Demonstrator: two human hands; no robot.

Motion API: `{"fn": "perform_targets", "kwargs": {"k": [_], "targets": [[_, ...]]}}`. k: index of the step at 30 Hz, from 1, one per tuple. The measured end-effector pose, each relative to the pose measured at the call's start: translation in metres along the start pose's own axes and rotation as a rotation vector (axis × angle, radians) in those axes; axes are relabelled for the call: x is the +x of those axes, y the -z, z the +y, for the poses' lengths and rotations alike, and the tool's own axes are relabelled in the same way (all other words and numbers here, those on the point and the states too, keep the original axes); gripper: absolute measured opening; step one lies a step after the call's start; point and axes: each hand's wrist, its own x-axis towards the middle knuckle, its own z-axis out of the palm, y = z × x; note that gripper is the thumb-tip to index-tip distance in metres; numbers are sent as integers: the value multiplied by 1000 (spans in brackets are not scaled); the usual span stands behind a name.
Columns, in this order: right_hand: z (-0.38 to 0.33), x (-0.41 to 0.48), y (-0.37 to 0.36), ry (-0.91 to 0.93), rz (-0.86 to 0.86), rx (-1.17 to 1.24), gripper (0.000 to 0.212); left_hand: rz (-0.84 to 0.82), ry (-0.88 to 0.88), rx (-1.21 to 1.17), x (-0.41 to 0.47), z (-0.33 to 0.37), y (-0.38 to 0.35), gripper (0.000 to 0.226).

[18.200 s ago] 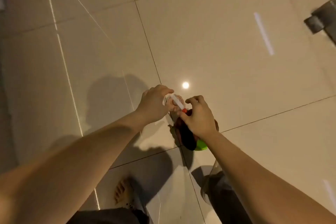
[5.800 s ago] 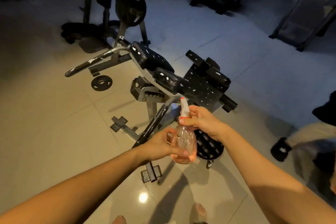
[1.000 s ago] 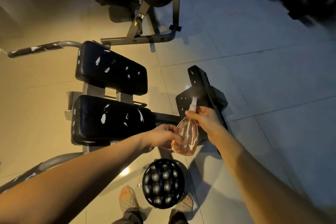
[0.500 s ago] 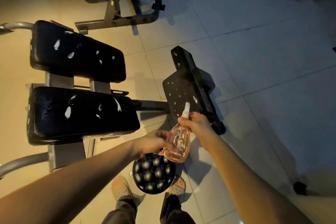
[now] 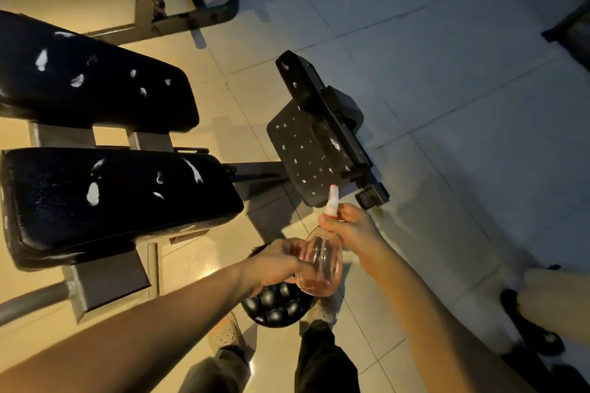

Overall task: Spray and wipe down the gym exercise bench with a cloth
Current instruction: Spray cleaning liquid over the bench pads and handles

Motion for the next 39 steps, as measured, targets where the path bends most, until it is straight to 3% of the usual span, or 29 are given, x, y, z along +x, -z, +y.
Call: {"fn": "perform_targets", "kwargs": {"k": [4, 9, 14, 22, 26, 29, 35, 39], "targets": [[11, 2, -3, 28, 51, 11, 27, -35, -31, -2, 8, -9, 6, 52], [3, 32, -12, 112, -7, 17, 27, 121, -146, -73, 30, -18, 14, 65], [-24, 83, -14, 202, -120, -74, 32, 265, -278, -302, 66, -16, 19, 77], [-43, 155, -30, 368, -60, -221, 39, 364, -486, -515, 141, -27, 40, 70], [-43, 191, -44, 433, -68, -273, 33, 404, -567, -570, 182, -36, 57, 75], [-39, 215, -55, 486, -35, -242, 25, 421, -637, -612, 207, -43, 70, 65], [-4, 261, -74, 600, -17, -192, 30, 495, -727, -612, 255, -70, 90, 68], [36, 283, -75, 648, 17, -206, 37, 407, -770, -510, 280, -106, 93, 71]]}}
